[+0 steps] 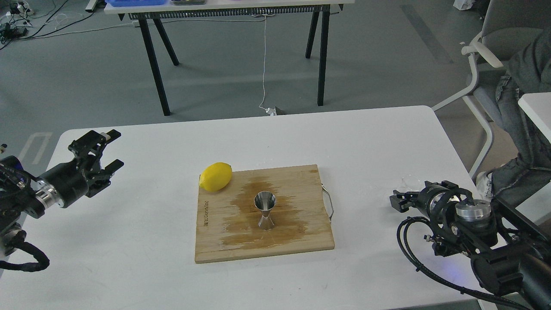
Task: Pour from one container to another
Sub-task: 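Grasp the small clear glass with the right gripper, then lift the glass and move it above the jigger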
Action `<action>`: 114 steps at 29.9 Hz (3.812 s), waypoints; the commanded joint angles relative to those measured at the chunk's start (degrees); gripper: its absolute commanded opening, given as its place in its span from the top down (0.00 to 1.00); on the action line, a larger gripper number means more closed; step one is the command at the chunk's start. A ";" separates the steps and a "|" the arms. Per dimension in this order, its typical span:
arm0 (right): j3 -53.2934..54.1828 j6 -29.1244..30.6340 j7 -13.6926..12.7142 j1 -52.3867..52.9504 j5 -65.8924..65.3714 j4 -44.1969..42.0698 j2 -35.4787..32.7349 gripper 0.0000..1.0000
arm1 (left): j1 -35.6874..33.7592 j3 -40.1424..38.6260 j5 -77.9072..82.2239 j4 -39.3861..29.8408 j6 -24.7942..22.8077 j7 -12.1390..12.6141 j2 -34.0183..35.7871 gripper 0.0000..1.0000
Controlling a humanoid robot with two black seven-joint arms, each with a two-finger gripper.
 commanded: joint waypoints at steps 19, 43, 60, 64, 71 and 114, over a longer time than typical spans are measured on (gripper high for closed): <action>0.83 0.11 0.42 2.31 -0.19 -2.79 1.74 0.18 | 0.09 0.09 0.00 0.77 0.00 0.00 -0.31 0.01; 0.13 0.64 0.42 1.96 -1.95 -3.14 1.92 0.48 | 0.09 0.09 0.00 2.08 0.00 0.00 -0.93 0.01; -0.05 0.99 -0.20 2.92 -5.64 -1.83 2.09 0.70 | 0.09 0.00 0.00 2.08 0.00 0.00 -2.07 0.01; -1.88 0.81 -3.00 9.06 -11.43 0.46 1.39 0.71 | 0.09 0.09 0.09 2.17 0.00 0.00 -3.30 0.01; -22.06 4.49 -8.37 31.62 -15.31 0.72 -2.82 0.71 | 0.00 0.09 0.00 2.17 0.00 0.00 -4.27 0.01; -67.89 37.46 -15.32 58.55 -35.08 14.87 -9.51 0.75 | -0.09 -0.09 0.00 2.17 0.00 0.00 -6.38 0.01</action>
